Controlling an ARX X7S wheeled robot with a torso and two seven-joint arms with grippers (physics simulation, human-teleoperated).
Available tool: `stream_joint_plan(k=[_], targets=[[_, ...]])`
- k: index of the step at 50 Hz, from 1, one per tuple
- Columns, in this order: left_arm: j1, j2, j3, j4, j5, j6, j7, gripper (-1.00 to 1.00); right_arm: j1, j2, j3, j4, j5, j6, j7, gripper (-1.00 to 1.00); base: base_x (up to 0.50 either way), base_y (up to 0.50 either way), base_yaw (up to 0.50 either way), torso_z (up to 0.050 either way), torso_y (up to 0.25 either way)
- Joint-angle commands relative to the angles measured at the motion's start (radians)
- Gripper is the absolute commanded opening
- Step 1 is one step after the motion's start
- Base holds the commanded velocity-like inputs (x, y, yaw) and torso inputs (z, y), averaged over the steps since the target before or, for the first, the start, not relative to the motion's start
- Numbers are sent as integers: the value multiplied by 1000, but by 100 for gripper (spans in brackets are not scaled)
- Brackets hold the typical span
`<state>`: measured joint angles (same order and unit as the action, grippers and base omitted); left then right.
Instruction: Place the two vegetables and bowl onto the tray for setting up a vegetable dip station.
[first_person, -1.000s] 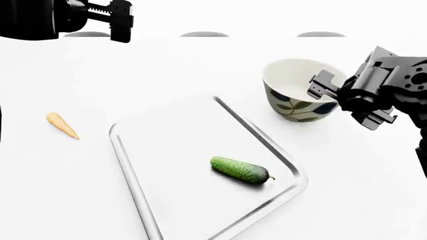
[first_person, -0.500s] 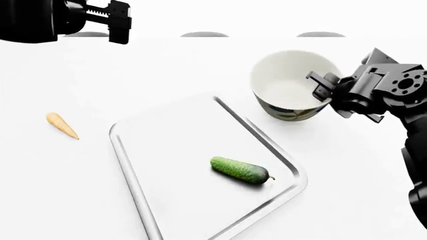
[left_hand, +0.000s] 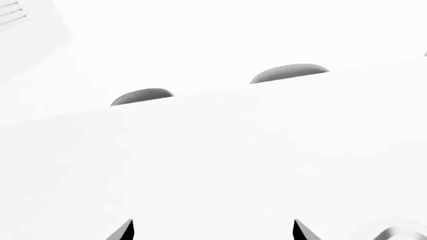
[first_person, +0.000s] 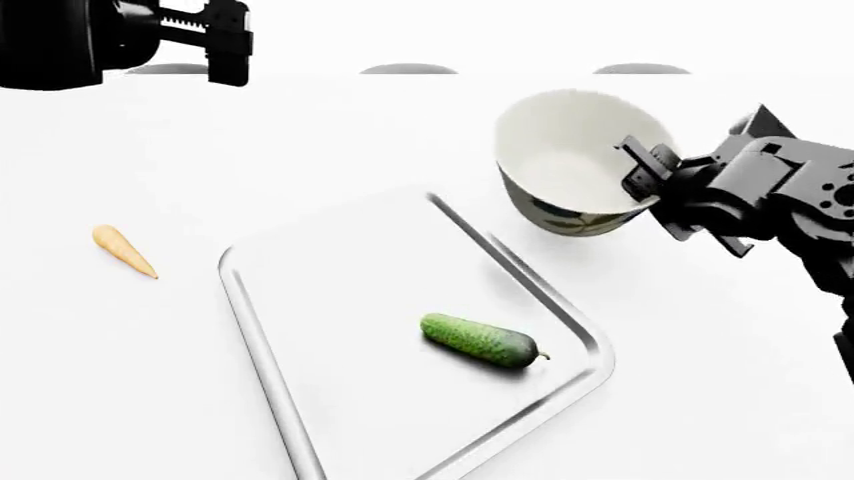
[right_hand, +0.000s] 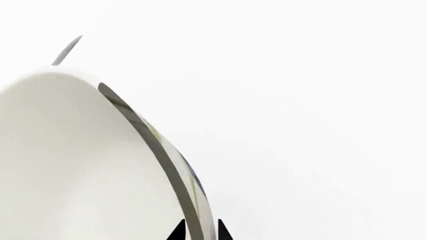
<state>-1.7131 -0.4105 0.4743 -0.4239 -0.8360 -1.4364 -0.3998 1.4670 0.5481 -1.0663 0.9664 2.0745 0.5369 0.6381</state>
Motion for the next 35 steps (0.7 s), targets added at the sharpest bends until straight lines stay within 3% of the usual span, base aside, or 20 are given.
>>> stream_joint_plan(k=[1,2,3,10,15,22,35], targets=[[15,-6,-4,7,-11,11,-11,100,-51,123,126,-282,108,-99,147,-100,0,0,0,0,0],[19,-6,-8,9,-13,13,-12,100,-9,119,96,-270,108,-2,147,-100,0,0,0,0,0],[22,-9,-3,11,-13,14,-11,100,-3,130,108,-309,104,-45,198,-100,0,0,0,0,0],[29,-15,-4,17,-14,19,-19,100,156,138,71,-439,153,130,402,-100,0,0,0,0,0],[17,-16,-8,26,-16,14,-32,100,280,93,16,-432,268,324,551,-100,0,0,1,0,0],[11,-19,-19,35,-26,7,-45,100,306,25,0,-420,394,439,555,-100,0,0,0,0,0],[31,-27,-16,42,-38,12,-50,100,241,-95,35,-390,395,392,413,-100,0,0,0,0,0]])
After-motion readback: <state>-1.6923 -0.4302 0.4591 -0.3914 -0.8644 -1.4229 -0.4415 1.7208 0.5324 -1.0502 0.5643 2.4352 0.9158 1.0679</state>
